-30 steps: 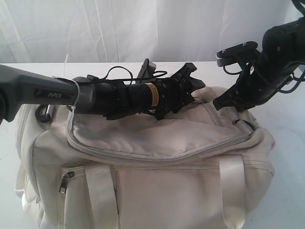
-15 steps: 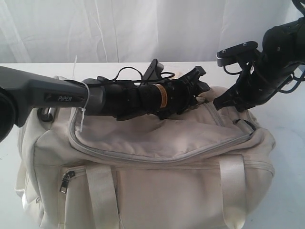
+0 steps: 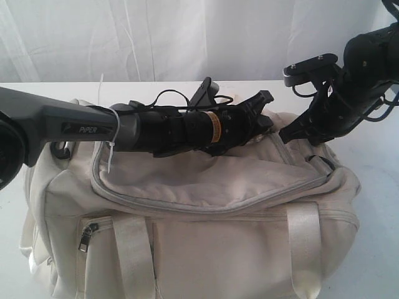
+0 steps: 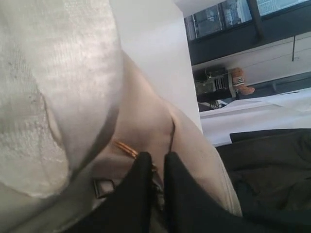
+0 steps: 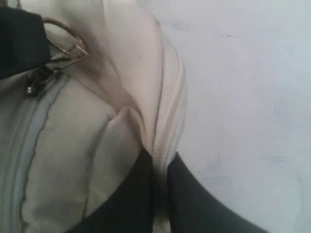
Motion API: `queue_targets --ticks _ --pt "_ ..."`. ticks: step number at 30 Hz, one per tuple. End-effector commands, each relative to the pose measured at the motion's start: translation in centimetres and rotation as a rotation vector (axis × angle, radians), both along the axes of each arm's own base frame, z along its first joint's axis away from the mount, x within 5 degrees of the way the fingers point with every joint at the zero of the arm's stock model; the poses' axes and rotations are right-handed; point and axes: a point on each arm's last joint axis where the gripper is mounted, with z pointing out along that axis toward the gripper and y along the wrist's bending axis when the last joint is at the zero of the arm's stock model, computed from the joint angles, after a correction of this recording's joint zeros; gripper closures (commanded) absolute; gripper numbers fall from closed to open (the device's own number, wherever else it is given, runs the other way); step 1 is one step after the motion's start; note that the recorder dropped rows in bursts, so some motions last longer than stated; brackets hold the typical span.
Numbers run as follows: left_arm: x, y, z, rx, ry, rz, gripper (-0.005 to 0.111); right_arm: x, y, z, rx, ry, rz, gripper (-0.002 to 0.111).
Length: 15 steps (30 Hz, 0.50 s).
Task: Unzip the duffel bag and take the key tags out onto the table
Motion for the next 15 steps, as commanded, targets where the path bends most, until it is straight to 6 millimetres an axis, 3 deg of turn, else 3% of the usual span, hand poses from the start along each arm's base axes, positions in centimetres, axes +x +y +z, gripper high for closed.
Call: queue_targets --ticks 1,5,12,15 --pt "-1.1 1.3 -9.2 0.214 0.197 0.065 0.104 -0.1 -0.4 -0.4 -0.011 0.021 -0.007 0.108" --pt "0.0 2.2 -8.8 0.153 0.187 0.056 0.107 -0.2 -0.4 0.4 -0.003 -0.001 -0.007 0.108" --pt "2.0 4.0 -7.5 0.003 0.136 0.005 0.107 -1.4 -0.7 5.3 0.079 -0.167 0.001 0.108" --pt "3.1 5.3 -6.4 -0.113 0.063 -0.053 0.107 -1.9 -0.9 6.5 0.087 -0.197 0.008 0.108"
